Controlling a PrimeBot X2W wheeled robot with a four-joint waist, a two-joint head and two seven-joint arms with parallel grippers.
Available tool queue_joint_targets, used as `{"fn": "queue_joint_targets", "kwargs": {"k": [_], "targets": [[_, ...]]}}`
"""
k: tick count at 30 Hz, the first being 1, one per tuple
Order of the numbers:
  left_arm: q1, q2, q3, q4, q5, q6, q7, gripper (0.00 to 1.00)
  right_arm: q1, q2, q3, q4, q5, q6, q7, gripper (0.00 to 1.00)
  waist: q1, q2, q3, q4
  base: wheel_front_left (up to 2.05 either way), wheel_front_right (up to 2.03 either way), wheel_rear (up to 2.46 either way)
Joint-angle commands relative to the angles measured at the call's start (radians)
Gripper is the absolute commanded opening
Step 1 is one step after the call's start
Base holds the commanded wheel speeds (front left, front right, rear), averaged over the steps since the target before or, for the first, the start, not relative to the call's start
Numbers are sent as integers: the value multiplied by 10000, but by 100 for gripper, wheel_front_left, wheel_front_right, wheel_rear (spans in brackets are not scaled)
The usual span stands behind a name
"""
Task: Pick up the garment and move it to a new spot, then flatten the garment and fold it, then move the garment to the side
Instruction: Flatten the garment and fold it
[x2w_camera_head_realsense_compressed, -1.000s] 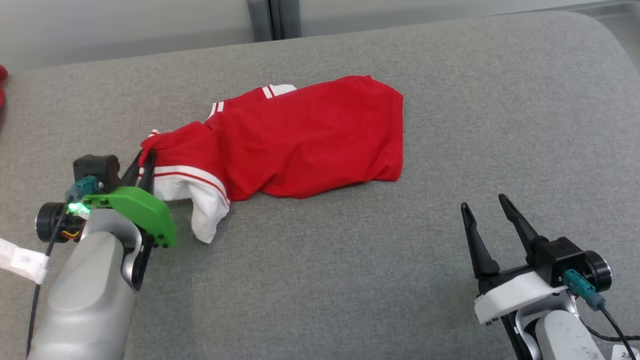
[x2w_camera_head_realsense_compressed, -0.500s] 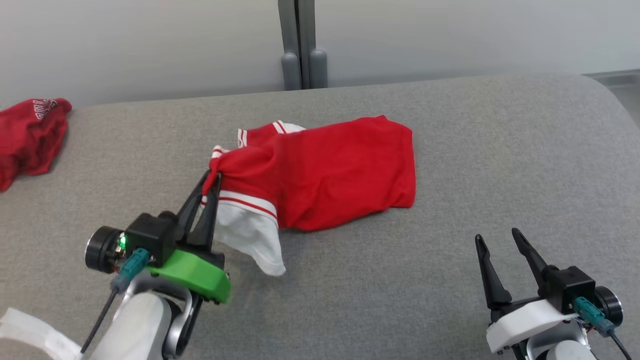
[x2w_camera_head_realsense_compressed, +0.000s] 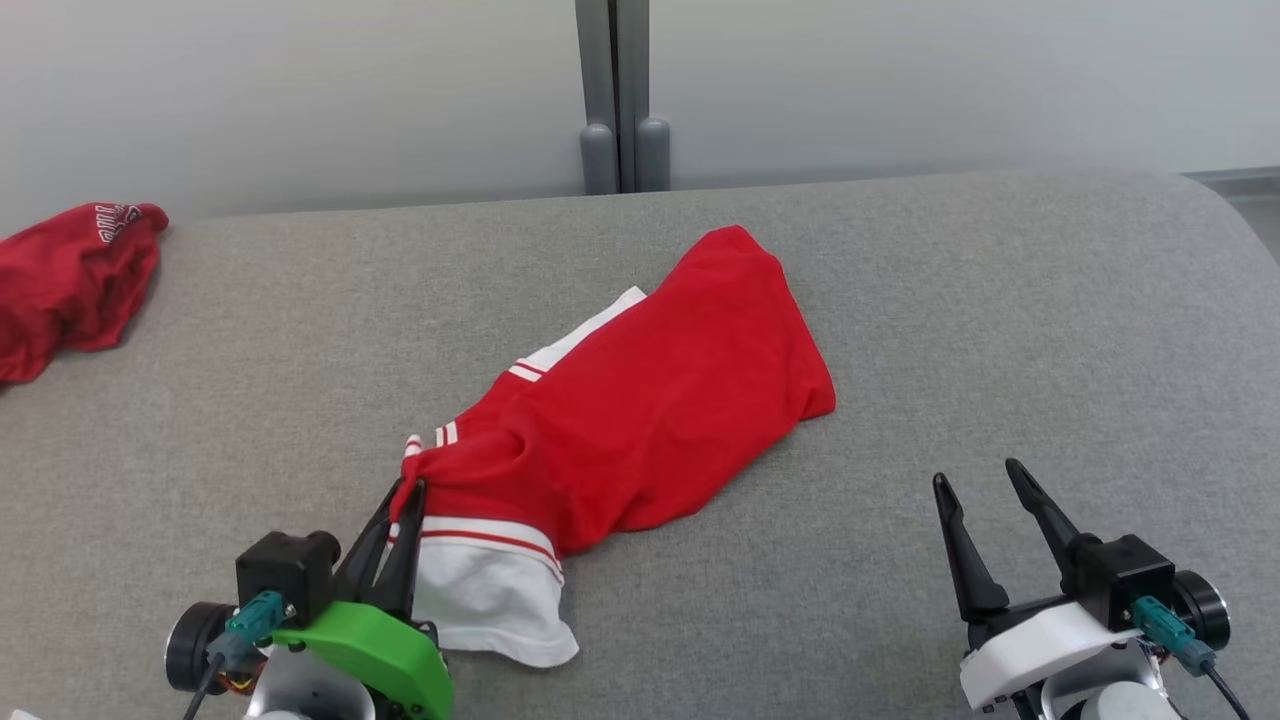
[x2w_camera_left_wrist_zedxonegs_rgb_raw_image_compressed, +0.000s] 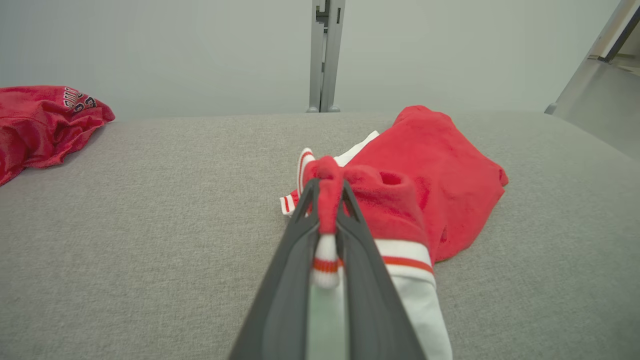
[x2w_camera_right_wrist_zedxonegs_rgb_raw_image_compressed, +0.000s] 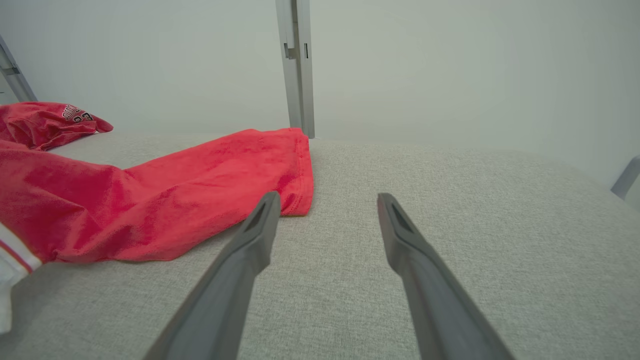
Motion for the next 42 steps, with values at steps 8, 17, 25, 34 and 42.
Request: {"fn": "queue_joint_targets", "kwargs": {"k": [8,17,25,34,42], "targets": [[-1761,-435,501,3116,-403,-494,-1144,0,-488,-35,-12,-206,-253,-14,-1,100,0,0,1035,-659,0,0,0],[-4071,-533,957,6442,-416,-907,-2172,0,-988,-40,-17,-355,-366,-14,-3,100,0,0,1934,-1103,0,0,0],[-5590,-427,1116,7895,-25,-1079,-2575,0,-1178,-38,-114,-386,-380,-14,-3,100,0,0,2240,-1192,0,0,0],[-5570,-872,1478,7755,363,-1344,-2603,100,-1398,-40,-179,-256,-377,-14,-3,100,0,0,2130,-968,0,0,0],[-4078,-1169,2122,6233,959,-1594,-2594,100,-1130,-40,-394,-26,-432,-16,-2,100,0,0,1481,-565,0,0,0]]}}
